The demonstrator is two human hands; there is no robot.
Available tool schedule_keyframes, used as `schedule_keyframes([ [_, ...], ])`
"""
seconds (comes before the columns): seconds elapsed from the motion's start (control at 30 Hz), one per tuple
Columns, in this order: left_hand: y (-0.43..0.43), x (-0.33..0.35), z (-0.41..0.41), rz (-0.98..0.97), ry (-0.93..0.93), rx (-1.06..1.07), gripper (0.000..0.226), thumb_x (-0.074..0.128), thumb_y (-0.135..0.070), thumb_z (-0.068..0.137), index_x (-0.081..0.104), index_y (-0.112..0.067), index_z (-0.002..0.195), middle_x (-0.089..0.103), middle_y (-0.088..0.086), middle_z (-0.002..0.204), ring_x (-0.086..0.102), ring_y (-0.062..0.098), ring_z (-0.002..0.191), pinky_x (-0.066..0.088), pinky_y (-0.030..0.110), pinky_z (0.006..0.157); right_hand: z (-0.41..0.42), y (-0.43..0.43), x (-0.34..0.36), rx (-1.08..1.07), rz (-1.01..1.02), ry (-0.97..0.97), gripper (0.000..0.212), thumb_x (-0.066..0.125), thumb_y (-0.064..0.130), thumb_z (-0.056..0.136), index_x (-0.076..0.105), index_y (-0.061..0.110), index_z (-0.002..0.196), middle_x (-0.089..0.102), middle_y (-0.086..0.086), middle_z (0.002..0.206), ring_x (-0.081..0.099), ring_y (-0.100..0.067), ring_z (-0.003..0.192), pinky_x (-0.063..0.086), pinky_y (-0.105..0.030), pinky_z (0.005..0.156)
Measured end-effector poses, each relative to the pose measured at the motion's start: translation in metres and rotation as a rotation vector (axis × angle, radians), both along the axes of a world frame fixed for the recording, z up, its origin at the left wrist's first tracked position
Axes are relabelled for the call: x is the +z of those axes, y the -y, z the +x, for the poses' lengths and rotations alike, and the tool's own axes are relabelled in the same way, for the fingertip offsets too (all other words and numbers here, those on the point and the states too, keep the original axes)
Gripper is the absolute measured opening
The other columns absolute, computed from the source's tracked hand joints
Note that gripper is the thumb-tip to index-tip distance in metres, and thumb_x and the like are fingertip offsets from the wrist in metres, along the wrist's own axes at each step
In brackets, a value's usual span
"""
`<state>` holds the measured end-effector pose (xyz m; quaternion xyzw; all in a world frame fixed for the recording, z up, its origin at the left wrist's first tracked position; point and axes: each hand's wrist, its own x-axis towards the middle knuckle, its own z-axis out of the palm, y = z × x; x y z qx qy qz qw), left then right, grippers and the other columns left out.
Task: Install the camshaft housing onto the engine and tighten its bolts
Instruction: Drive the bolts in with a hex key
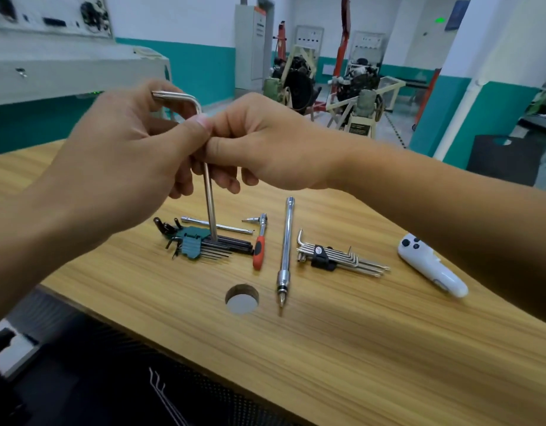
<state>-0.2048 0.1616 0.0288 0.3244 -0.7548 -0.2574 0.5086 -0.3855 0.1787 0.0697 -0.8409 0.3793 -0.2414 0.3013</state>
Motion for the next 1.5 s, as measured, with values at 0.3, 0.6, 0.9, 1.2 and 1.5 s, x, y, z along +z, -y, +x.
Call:
schedule_keyframes([
  [0.3, -0.026, 0.051, 0.079, -0.053, 0.085, 0.191, 0.007, 0.059, -0.040, 0.089, 0.061, -0.034, 0.087, 0.067, -0.001, 0.059, 0.061, 0.012, 0.049, 0.049, 0.021, 0.045, 0.082, 0.017, 0.028, 0.190, -0.067, 0.126, 0.028, 0.046, 0.006, 0.104, 0.064, -0.014, 0.094, 0.063, -0.019, 0.073, 0.054, -0.010, 0.057, 0.041, -0.012, 0.053],
  [0.6, -0.071, 0.114, 0.259, -0.149, 0.103, 0.735, 0.010, 0.074, -0.019, 0.090, 0.074, -0.010, 0.085, 0.071, 0.008, 0.070, 0.060, 0.009, 0.061, 0.050, 0.029, 0.055, 0.307, 0.046, 0.068, 0.436, -0.322, 0.313, 0.023, 0.060, 0.004, 0.093, 0.065, -0.006, 0.073, 0.063, -0.027, 0.068, 0.051, -0.022, 0.059, 0.045, -0.045, 0.058],
  [0.9, -0.060, 0.071, 0.331, 0.041, 0.184, 0.791, 0.010, 0.079, -0.012, 0.085, 0.074, -0.012, 0.076, 0.072, 0.000, 0.067, 0.061, 0.012, 0.061, 0.050, 0.029, 0.061, 0.382, 0.082, 0.027, 0.598, -0.305, 0.021, 0.025, 0.061, 0.020, 0.095, 0.068, 0.001, 0.081, 0.056, -0.011, 0.061, 0.042, -0.008, 0.051, 0.038, -0.032, 0.051],
  [1.2, -0.046, 0.064, 0.355, 0.002, 0.067, 0.738, 0.011, 0.081, -0.018, 0.082, 0.073, -0.015, 0.075, 0.072, 0.009, 0.069, 0.062, 0.027, 0.063, 0.053, 0.052, 0.058, 0.400, 0.093, 0.024, 0.672, -0.246, 0.066, 0.035, 0.054, 0.024, 0.102, 0.066, 0.015, 0.070, 0.051, 0.013, 0.048, 0.042, -0.005, 0.046, 0.036, -0.021, 0.049],
  [1.5, -0.046, 0.048, 0.358, -0.005, -0.011, 0.750, 0.013, 0.081, -0.013, 0.081, 0.073, -0.018, 0.072, 0.071, 0.000, 0.062, 0.061, 0.005, 0.055, 0.047, 0.016, 0.051, 0.404, 0.094, 0.025, 0.705, -0.313, -0.038, 0.036, 0.055, 0.022, 0.102, 0.067, 0.015, 0.069, 0.049, 0.021, 0.043, 0.046, -0.002, 0.044, 0.034, -0.014, 0.049],
])
